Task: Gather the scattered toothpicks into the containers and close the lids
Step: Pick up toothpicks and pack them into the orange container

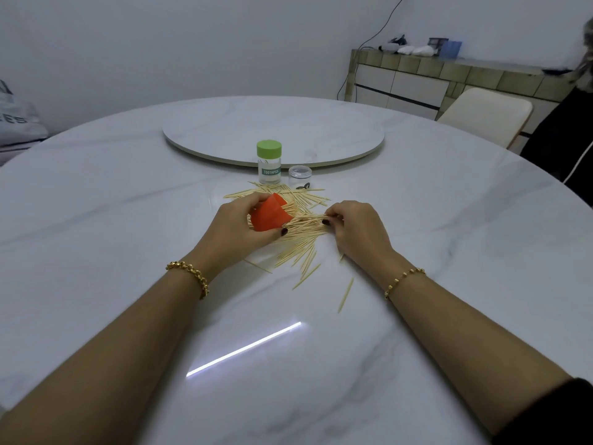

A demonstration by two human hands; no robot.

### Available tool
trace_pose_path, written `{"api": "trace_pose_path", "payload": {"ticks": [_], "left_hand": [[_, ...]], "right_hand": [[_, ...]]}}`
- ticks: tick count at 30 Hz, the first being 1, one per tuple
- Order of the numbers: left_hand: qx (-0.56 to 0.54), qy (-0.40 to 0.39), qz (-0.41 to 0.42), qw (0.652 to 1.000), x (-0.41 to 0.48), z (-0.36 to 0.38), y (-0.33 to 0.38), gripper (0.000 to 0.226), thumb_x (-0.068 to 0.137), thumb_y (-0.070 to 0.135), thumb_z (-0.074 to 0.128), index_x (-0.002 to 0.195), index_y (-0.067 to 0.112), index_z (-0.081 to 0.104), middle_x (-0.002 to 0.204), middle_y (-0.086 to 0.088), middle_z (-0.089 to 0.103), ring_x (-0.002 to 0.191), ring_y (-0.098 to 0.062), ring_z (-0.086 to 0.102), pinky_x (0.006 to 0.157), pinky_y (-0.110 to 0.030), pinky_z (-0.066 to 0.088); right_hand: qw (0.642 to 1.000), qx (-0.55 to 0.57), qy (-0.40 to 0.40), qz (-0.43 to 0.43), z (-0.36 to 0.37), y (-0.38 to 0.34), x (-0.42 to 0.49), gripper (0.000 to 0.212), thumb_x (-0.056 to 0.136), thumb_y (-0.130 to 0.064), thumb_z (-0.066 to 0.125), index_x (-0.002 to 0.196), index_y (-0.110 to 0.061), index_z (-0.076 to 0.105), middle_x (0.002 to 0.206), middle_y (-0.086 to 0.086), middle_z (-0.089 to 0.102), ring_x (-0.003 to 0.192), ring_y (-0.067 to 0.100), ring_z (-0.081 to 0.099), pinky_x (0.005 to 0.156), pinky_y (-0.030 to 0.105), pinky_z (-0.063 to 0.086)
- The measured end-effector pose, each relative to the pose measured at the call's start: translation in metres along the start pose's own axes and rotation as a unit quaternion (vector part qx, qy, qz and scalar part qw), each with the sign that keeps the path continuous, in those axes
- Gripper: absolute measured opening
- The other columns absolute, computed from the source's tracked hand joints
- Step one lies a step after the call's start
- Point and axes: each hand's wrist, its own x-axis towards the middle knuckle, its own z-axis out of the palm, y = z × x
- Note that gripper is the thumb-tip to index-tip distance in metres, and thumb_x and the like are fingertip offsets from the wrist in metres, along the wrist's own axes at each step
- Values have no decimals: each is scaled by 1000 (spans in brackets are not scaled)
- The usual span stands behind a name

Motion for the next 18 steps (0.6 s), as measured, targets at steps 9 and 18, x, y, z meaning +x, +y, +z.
{"api": "trace_pose_path", "payload": {"ticks": [9,18], "left_hand": [[-1,-5,8,1000,0,2,0,53,74,30,81,121,24,58,109,13,59,100,-4,52,75,-2,38],[-2,-7,8,1000,0,1,1,54,74,29,81,122,24,58,111,12,59,102,-5,52,75,-3,38]], "right_hand": [[996,54,69,-22,-1,-2,0,17,91,-12,55,91,-10,72,83,3,73,79,23,66,70,40,52],[972,176,148,-37,-5,-7,-3,16,87,-4,59,95,-5,73,86,5,72,78,17,66,70,31,53]]}}
